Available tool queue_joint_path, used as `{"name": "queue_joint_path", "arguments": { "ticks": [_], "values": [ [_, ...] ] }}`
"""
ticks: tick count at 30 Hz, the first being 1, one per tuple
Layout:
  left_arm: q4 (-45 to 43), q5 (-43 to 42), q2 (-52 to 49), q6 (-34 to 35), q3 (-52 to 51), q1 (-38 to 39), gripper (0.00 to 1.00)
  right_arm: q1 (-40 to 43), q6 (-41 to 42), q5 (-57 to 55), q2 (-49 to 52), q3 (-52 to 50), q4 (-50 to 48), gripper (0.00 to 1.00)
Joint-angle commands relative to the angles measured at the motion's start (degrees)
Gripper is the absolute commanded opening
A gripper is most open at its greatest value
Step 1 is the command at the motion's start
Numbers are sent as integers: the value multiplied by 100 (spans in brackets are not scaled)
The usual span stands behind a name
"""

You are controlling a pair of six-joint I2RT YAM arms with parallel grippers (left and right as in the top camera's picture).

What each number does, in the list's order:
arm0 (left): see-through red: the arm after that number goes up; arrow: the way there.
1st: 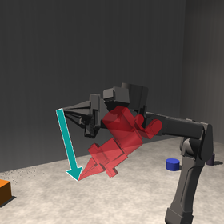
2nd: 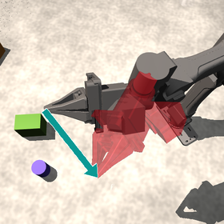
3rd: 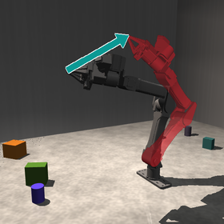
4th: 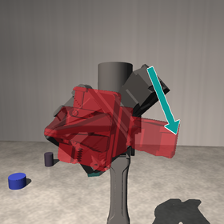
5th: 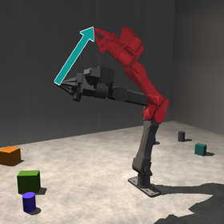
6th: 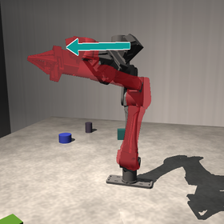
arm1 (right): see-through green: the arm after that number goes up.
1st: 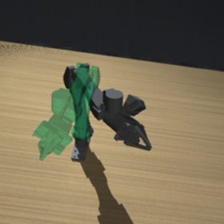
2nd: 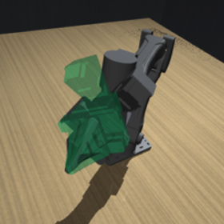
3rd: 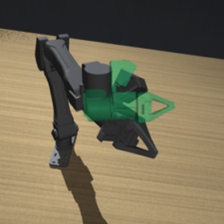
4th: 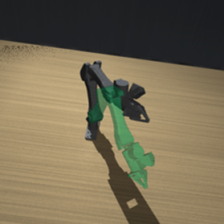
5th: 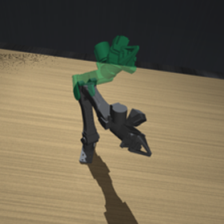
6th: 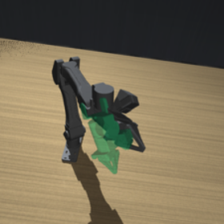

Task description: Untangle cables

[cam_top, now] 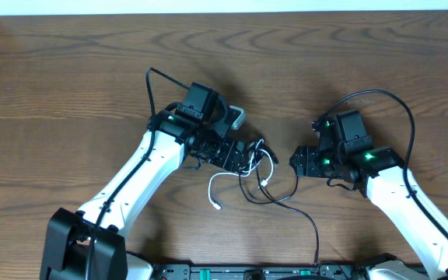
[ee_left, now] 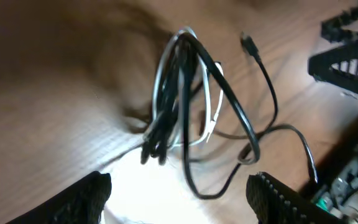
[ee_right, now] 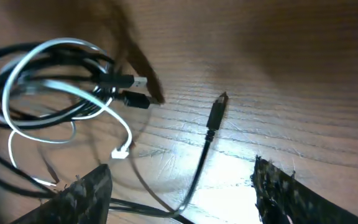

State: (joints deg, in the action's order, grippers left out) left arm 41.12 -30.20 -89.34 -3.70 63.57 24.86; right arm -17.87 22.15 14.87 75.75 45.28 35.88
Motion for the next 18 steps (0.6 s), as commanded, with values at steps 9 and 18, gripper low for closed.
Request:
{"name": "queue_joint_path", "arguments": {
  "ticks": [9, 18],
  "values": [
    [-997, 654, -686, -76, 42, -2, 74, -59, 50, -83, 13, 44, 35, 66],
    [-1364, 1432, -1067, -74, 42, -4, 74, -59, 52, -85, 13, 46, 76, 65]
  ]
}}
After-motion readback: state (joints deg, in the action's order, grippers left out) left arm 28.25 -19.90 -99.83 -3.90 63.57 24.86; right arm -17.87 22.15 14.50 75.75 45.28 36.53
